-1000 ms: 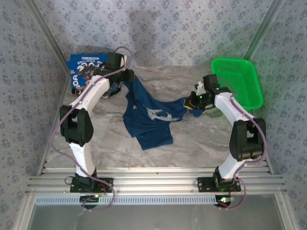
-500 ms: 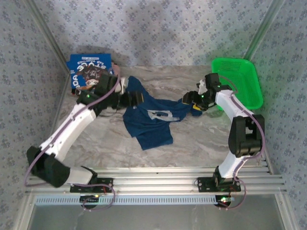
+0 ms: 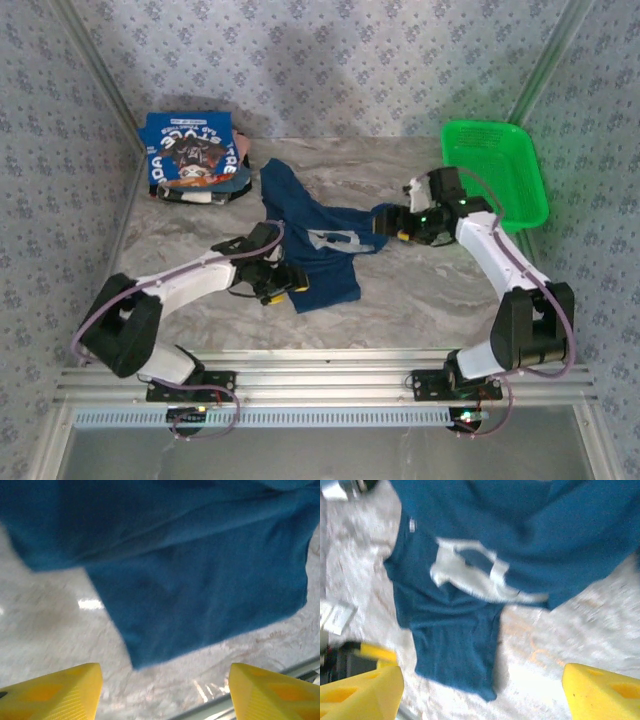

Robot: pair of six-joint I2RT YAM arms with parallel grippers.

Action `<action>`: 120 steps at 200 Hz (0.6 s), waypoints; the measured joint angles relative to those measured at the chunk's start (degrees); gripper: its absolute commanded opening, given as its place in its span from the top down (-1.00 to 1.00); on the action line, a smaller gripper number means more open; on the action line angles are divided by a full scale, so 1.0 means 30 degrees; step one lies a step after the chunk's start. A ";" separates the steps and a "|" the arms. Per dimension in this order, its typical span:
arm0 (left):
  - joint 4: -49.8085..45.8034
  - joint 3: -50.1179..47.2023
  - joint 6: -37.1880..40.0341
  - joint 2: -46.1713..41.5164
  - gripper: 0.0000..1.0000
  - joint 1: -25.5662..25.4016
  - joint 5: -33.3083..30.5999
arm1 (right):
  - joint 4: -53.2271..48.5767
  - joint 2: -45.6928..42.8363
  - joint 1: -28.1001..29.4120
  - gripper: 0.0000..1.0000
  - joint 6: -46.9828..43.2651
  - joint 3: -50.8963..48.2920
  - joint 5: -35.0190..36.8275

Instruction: Fold and stack the t-shirts

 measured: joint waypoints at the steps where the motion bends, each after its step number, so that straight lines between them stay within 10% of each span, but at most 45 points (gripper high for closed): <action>1: 0.0131 0.0000 -0.0044 0.0124 -0.30 -0.0015 0.0007 | -0.0015 0.0044 0.0051 -0.63 -0.0036 -0.0022 -0.0022; 46: 0.2171 0.0124 -0.0568 0.2608 0.02 -0.0444 0.0474 | -0.0095 0.1639 0.1698 -0.55 -0.0284 -0.0925 -0.0612; 81: 0.2310 0.0794 -0.0444 0.3293 0.70 -0.0495 0.0576 | 0.0313 0.2637 0.2171 -0.49 -0.0284 -0.0903 -0.0801; 120: 0.1246 0.2506 -0.0029 0.3381 0.76 -0.0495 0.0291 | 0.0379 0.4299 0.3264 -0.44 -0.0284 -0.0692 -0.0911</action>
